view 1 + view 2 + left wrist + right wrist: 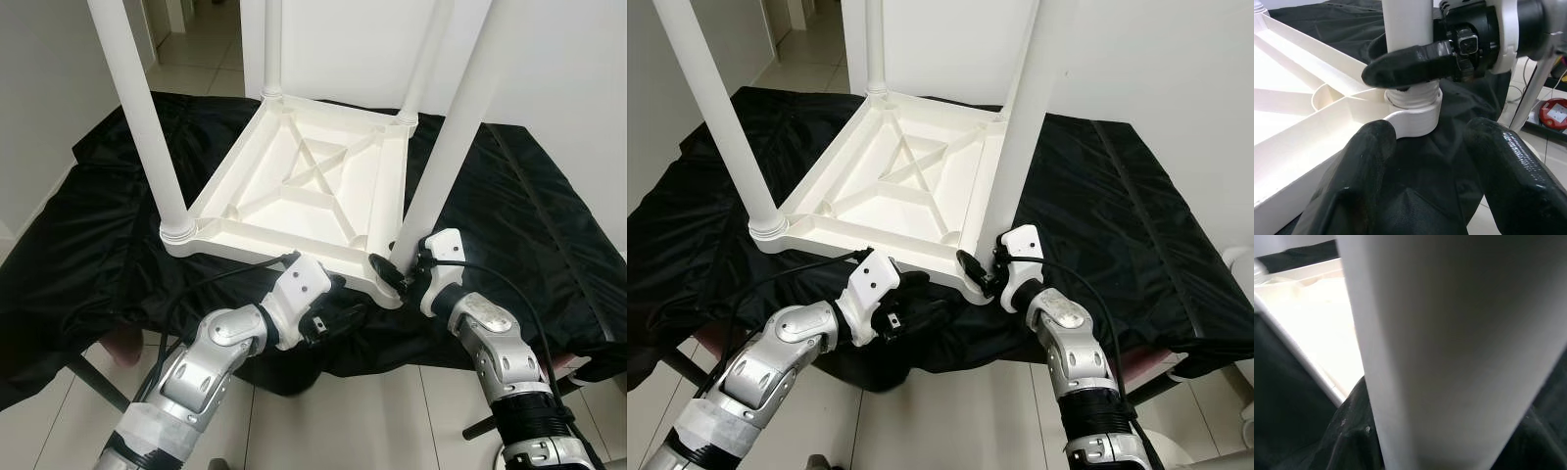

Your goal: Building children table

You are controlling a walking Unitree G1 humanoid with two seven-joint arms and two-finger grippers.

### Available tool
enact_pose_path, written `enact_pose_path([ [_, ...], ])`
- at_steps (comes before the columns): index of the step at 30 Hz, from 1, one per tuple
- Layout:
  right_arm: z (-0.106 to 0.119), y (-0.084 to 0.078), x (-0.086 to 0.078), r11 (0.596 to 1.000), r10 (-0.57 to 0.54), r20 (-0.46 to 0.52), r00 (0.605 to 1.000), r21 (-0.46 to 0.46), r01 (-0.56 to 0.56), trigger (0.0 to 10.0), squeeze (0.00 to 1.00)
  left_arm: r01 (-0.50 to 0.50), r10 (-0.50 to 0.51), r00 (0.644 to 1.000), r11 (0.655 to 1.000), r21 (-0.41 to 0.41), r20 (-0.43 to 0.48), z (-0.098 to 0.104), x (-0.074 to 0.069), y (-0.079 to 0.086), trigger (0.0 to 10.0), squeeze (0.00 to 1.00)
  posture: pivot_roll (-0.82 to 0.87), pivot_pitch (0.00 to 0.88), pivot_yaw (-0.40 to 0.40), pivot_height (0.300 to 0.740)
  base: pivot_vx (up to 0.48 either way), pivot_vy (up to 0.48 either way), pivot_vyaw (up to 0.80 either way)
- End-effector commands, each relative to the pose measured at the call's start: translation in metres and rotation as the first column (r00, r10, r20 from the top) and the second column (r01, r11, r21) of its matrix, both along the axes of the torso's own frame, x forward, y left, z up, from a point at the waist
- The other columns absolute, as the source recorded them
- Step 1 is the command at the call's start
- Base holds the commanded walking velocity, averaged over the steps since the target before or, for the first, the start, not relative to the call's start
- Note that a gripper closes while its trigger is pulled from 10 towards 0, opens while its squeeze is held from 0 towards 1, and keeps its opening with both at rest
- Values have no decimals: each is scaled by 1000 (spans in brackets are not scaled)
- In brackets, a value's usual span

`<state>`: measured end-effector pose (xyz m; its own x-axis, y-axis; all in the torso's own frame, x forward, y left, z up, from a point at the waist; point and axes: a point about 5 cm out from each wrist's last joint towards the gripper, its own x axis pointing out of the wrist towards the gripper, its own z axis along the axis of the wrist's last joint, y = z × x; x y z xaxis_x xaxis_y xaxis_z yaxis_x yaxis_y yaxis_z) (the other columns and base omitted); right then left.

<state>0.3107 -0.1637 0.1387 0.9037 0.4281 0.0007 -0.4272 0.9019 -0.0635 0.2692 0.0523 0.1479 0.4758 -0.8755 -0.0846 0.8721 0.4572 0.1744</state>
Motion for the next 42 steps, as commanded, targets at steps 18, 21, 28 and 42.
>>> enact_pose_path([
  [18, -8, 60, -18, 900, -388, -111, 915, 172, 402, 10000, 0, 54, -54, 999, 999, 1, 4, 4, -1, -4, 10000, 0, 22, 38, -42, 740, 0, 0, 0],
  [21, -6, 60, -19, 899, -385, -111, 916, 179, 400, 10000, 0, 53, -53, 999, 999, 1, 6, 5, 0, -4, 10000, 0, 22, 37, -44, 740, 0, 0, 0],
  [28, -1, 46, -26, 900, -386, -65, 920, 194, 391, 10000, 1000, 55, -55, 998, 998, 1, 21, 7, 4, -7, 10000, 0, 3, 22, -33, 740, 0, 0, 0],
  [42, 0, 9, -37, 961, -252, 11, 968, 117, 249, 10000, 0, 110, -110, 994, 994, -8, 23, 9, 4, -15, 10000, 0, -37, 10, -20, 740, 0, 0, 0],
])
